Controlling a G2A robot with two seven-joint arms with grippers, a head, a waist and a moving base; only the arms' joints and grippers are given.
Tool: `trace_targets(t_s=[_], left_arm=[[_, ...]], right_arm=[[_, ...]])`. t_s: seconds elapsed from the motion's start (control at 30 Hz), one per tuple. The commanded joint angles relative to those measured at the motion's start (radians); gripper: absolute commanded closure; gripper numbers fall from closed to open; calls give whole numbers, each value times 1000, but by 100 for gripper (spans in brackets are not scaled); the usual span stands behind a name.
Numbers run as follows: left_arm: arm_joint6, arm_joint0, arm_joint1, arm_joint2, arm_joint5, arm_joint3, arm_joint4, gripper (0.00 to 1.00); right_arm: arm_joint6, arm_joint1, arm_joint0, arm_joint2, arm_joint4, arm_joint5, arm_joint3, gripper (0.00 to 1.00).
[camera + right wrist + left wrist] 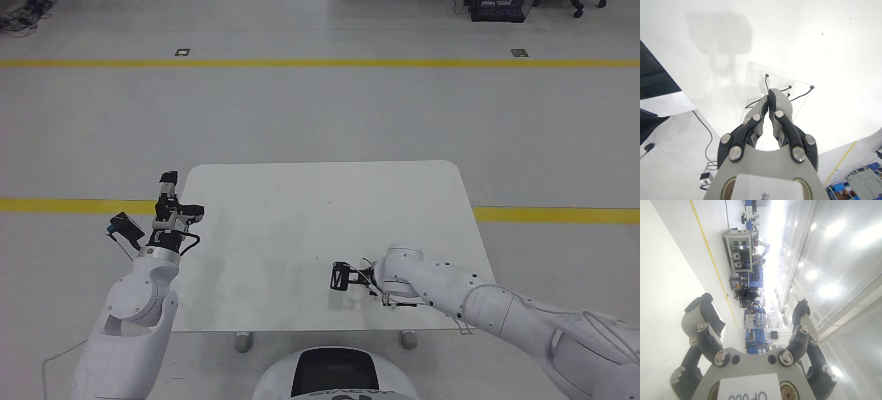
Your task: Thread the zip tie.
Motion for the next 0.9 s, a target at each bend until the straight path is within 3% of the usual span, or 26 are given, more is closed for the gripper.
trace_targets(t_s=[0.0,0.1,0.27,0.57,0.7,0.87], left_arm=[[0,0,0,0,0,0,0,0],[0,0,0,0,0,0,0,0],[0,0,0,0,0,0,0,0],[0,0,0,0,0,0,0,0],[0,0,0,0,0,0,0,0],[0,0,0,0,0,0,0,0]], right_arm=[[-13,22,3,0,0,0,-32,100],[-44,56,9,0,5,0,-73,100],[-140,137,26,0,29,0,-152,100],[-517,319,27,0,116,0,-203,100],[-642,383,8,0,135,0,-222,100],[-713,431,-10,0,148,0,-246,100]])
